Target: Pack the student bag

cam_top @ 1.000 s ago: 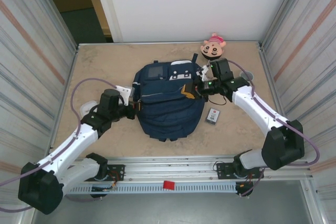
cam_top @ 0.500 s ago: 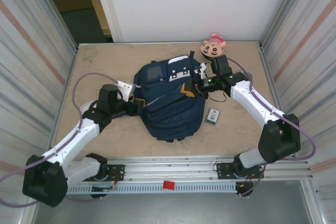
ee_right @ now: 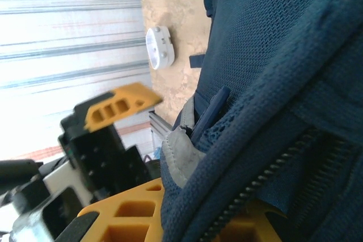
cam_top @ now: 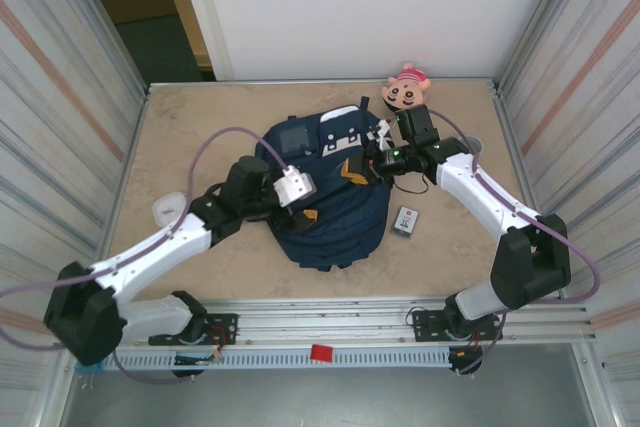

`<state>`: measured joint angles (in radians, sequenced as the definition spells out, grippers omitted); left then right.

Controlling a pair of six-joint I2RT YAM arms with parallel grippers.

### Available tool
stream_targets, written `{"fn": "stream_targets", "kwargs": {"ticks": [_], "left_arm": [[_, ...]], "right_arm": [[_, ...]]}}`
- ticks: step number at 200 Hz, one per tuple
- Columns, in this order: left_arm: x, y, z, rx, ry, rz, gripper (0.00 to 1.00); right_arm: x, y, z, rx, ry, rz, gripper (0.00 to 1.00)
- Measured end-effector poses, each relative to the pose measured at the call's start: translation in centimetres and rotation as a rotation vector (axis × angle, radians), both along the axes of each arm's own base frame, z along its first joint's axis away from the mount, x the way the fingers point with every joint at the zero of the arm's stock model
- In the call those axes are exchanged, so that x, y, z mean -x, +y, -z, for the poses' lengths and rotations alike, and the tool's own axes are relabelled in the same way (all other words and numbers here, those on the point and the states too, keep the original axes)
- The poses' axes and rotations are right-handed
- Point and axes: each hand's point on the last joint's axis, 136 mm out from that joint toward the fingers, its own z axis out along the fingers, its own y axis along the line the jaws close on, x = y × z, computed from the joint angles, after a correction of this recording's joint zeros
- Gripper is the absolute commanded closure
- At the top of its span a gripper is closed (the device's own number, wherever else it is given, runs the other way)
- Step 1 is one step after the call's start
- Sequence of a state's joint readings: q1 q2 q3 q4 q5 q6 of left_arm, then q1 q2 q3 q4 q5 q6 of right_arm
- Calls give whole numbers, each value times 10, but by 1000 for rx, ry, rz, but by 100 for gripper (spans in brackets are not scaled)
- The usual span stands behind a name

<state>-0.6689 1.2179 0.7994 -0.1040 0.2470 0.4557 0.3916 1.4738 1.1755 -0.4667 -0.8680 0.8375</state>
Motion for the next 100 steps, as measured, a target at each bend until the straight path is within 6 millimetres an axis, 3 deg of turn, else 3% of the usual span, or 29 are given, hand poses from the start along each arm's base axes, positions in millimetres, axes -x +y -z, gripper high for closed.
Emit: {"fn": "stream_targets", "kwargs": {"ticks": [24, 44, 54, 77, 100], "left_arm": [[-22, 1, 16, -49, 0, -78, 37], [-30, 3, 18, -67, -18, -114, 50], [-32, 5, 15, -69, -33, -123, 59], [-31, 9, 0, -50, -65, -135, 92], [-21, 13, -13, -41, -101, -113, 100]], "right_arm": [[-1, 1, -1, -2, -4, -1, 100], [-2, 1, -1, -1, -2, -1, 100], [-2, 1, 0, -1, -2, 1, 100], [-6, -3, 1, -1, 2, 11, 100], [-7, -3, 1, -18, 14, -3, 100]]}}
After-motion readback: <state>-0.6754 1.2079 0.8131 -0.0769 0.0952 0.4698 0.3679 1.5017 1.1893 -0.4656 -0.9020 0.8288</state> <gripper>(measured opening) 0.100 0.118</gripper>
